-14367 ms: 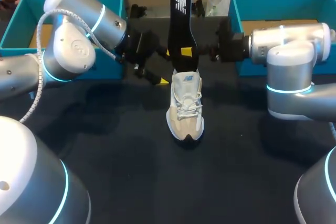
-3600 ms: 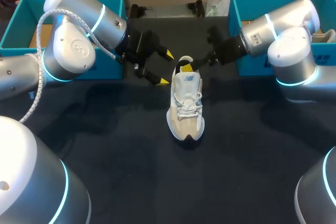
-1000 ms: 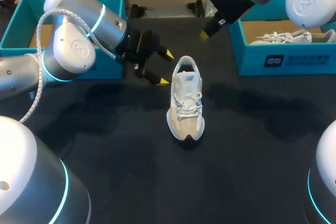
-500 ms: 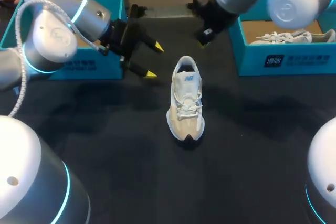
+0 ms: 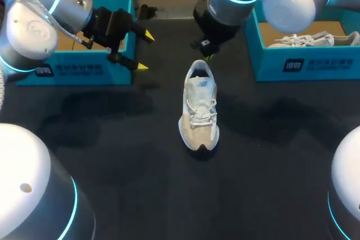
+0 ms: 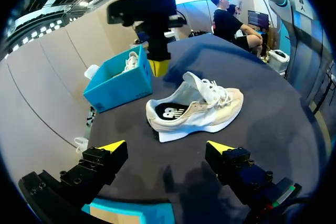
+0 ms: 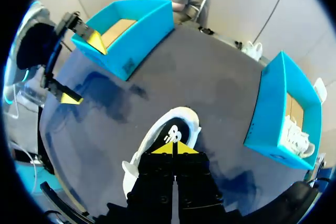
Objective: Take the shoe out of the shoebox, open the shoe tongue, remove and reinsert the insole, then place the shoe into the shoebox
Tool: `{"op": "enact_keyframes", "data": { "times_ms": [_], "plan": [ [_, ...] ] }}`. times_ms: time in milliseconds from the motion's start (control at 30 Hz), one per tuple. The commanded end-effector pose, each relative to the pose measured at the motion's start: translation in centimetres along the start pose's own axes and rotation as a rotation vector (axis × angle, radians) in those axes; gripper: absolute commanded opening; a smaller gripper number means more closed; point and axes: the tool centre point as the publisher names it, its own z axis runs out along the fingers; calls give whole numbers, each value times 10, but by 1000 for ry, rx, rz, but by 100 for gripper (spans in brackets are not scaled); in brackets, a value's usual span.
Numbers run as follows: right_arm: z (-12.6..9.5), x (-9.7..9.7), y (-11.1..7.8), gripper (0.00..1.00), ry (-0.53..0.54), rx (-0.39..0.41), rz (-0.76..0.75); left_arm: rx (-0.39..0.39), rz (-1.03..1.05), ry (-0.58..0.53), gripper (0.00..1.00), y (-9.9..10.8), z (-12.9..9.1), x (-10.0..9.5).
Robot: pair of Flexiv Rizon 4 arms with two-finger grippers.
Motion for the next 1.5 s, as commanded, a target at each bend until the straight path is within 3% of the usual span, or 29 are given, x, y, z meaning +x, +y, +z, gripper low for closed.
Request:
{"op": "enact_keyframes", "data": {
  "times_ms": [33,467,533,600,967,1500],
  "plan": [
    [14,11,-1,0,-16,9,97,-13,-16,-32,100,5,-18,-6],
    [40,29,-13,0,-87,35,345,-9,-33,-58,100,20,-36,-27],
    [45,31,-13,0,-101,89,341,-11,-27,-53,100,21,-36,-30],
    [51,31,-14,0,-87,67,370,-11,-24,-53,100,22,-37,-34],
    [82,18,-17,0,-92,119,404,-11,-25,-59,100,23,-38,-35],
    [115,22,-38,0,-91,217,423,-11,-25,-59,100,23,-38,-35]
  ]
}}
